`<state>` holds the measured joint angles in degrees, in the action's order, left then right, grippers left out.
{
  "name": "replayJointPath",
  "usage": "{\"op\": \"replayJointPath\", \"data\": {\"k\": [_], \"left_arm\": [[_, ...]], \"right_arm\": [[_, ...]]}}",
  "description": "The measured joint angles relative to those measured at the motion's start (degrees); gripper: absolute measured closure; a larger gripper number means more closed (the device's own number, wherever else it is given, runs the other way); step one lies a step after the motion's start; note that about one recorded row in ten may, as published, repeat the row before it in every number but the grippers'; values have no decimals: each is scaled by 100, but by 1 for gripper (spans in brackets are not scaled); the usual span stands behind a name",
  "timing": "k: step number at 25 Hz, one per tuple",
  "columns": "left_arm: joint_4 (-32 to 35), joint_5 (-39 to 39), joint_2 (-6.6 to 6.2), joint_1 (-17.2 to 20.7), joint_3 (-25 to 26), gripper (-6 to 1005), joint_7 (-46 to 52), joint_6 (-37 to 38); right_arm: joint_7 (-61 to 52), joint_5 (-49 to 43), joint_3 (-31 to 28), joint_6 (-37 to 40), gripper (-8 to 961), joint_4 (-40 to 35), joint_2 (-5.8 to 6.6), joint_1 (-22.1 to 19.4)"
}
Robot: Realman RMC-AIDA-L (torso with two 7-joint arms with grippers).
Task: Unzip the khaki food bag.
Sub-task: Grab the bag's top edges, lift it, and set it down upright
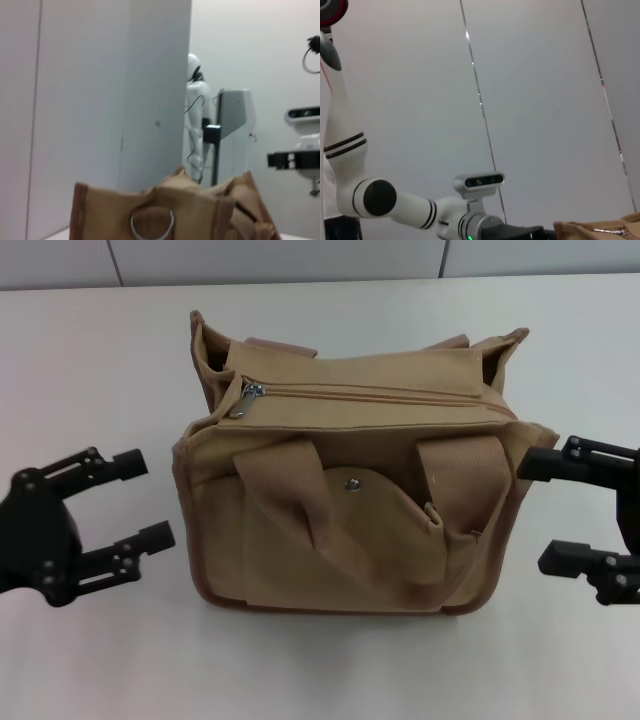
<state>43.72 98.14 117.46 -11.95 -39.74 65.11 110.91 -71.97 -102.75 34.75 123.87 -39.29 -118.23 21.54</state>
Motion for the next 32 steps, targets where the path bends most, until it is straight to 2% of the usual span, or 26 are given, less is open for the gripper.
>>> {"op": "replayJointPath", "data": {"k": [1,4,7,9,14,23,32], "left_arm": [[-29,134,92,7,42,272,-162,-182],[-181,147,115,-2,-67,280,-316,-387],[-291,143,122,-24,-103,288,-417,-476],[-727,111,132,-152,-141,293,-805,-716],[-1261,86,140,-366,-115,307,-1182,-898],[-1604,89,146,-576,-142,331,-1541,-1199],[-1617,82,126,-581,-141,685,-1715,-1123]], "right_arm": [[7,4,-38,-12,194,33,1,0],[19,5,-53,-23,197,44,1,8],[60,8,-54,-31,199,70,2,32],[68,9,-56,-34,200,77,2,37],[69,10,-56,-38,204,79,2,23],[71,10,-98,-38,211,80,2,-19],[216,10,-108,-47,218,218,7,-28]]}}
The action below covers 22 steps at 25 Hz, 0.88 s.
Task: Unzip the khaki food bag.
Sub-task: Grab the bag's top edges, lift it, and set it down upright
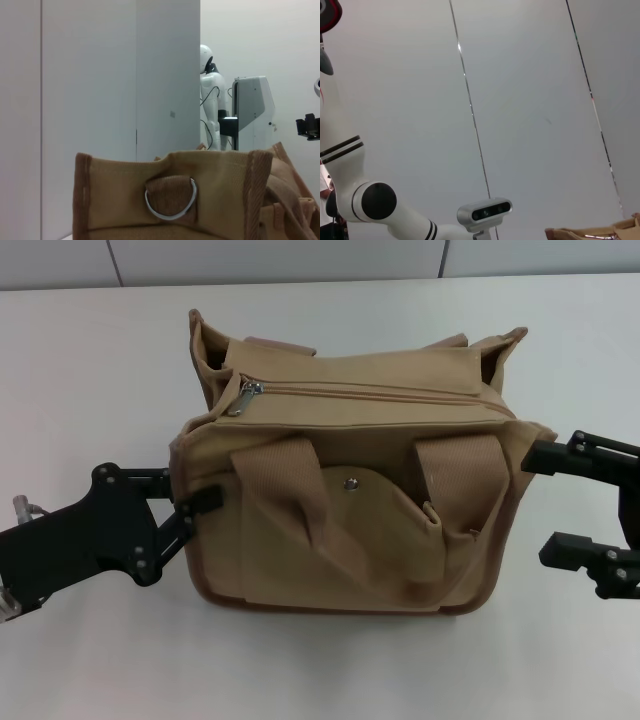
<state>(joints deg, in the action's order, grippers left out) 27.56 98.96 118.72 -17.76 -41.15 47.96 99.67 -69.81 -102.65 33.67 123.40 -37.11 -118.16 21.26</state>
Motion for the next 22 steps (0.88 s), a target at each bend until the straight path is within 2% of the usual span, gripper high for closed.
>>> {"op": "replayJointPath", "data": {"k": [8,12,15,18,19,20,22], "left_arm": [[184,2,-24,-134,8,947,13,-9],[533,-128,-25,-290,114,947,88,-26],[1039,-617,-16,-394,71,946,436,264],[1423,-942,7,-451,-124,946,733,655],[1808,-1493,27,-469,-924,946,910,925],[1808,-1493,27,-469,-924,946,910,925],[1824,-1642,7,-466,-1374,946,915,531]], "right_arm": [[4,0,-85,-1,224,11,3,-8],[9,0,-195,-1,227,12,1,-14],[10,-1,-355,0,229,19,0,-17],[13,-1,-496,-2,231,103,-3,-17],[50,-1,-573,-30,232,155,-3,-19],[50,-1,-573,-30,233,155,-3,-19],[138,-2,-631,-76,234,226,-5,-23]]}}
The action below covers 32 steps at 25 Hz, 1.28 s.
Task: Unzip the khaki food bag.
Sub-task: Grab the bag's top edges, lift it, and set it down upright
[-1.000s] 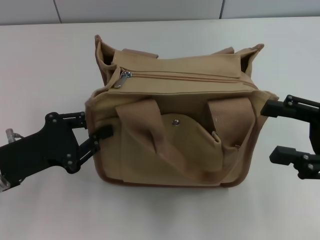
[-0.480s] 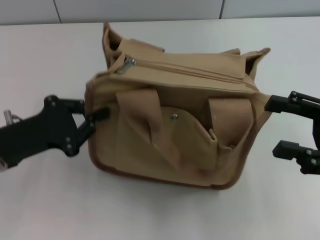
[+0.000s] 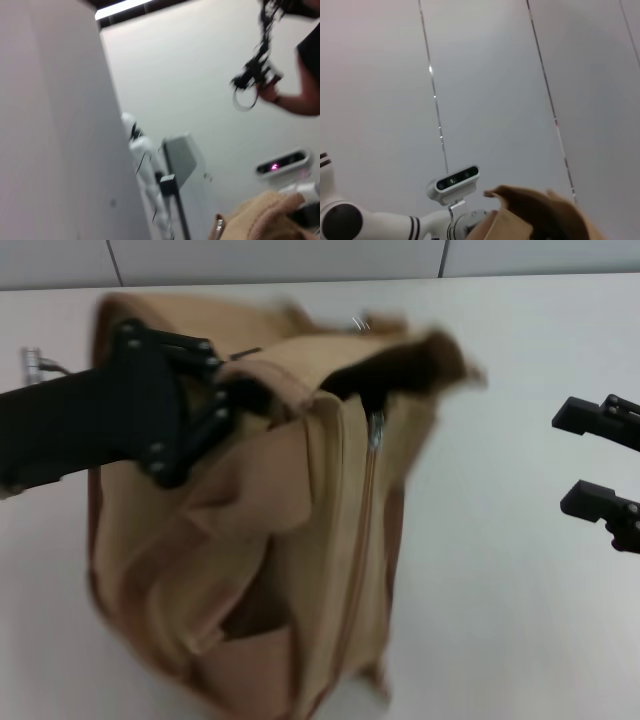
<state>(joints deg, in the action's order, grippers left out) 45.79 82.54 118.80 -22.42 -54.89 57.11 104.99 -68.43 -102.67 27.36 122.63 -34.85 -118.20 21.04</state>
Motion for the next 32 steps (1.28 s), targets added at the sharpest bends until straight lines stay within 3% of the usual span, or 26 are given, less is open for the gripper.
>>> {"op": "replayJointPath", "data": {"k": [2,9,16,23,28,32], "left_arm": [[-44,-11,-6,-14,-317,945,-30,-482],[-14,-77,7,-7,-562,947,-59,-885],[-86,-892,-3,85,-517,945,-428,-2049],[152,-1072,-15,248,32,947,-527,-1861],[-376,-1054,-12,194,-790,946,-1110,-1958],[-813,-1065,-13,55,-1065,945,-1380,-2211]], "right_arm": [[89,-6,-38,-95,236,84,-1,-14],[221,-8,-38,-212,241,192,1,-38],[246,-8,-54,-311,246,216,18,-39],[248,-6,-139,-313,252,216,39,-35],[248,-3,-194,-309,255,216,14,-40],[220,0,-196,-265,258,216,11,-42]]}}
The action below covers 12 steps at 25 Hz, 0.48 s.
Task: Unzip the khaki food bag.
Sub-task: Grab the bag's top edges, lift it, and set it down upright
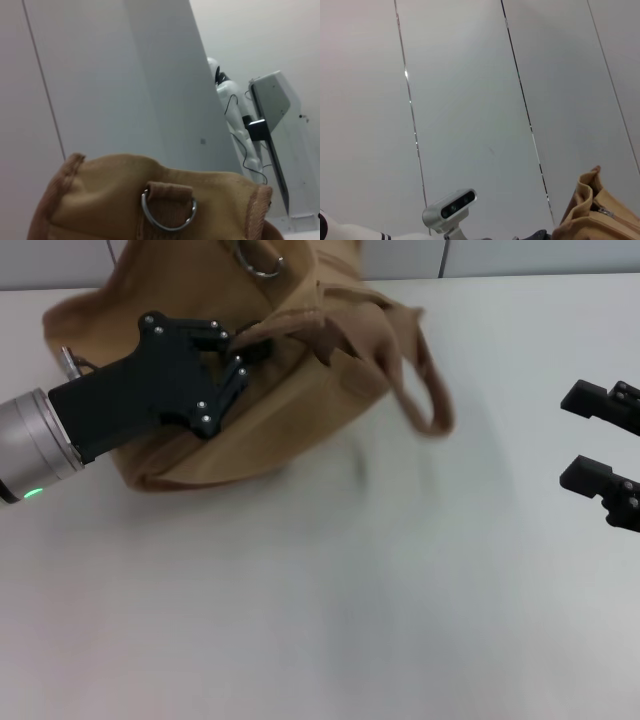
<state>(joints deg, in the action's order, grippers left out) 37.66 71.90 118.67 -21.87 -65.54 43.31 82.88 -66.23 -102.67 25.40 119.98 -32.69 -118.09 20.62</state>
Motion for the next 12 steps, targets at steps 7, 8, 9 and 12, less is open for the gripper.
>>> {"op": "replayJointPath", "data": {"k": [7,8,9,12], "left_arm": [[-61,-39,-19,101,120,945,-80,57],[-53,-32,-56,153,378,945,-61,219],[-53,-32,-56,153,378,945,-61,219],[-47,11,-285,216,957,945,26,673]], "right_arm": [[-8,2,0,29,264,0,-3,-5],[-8,2,-1,30,265,0,-3,-5],[-8,1,-1,34,265,0,-4,-5],[-8,2,0,41,268,0,-4,-6]]}}
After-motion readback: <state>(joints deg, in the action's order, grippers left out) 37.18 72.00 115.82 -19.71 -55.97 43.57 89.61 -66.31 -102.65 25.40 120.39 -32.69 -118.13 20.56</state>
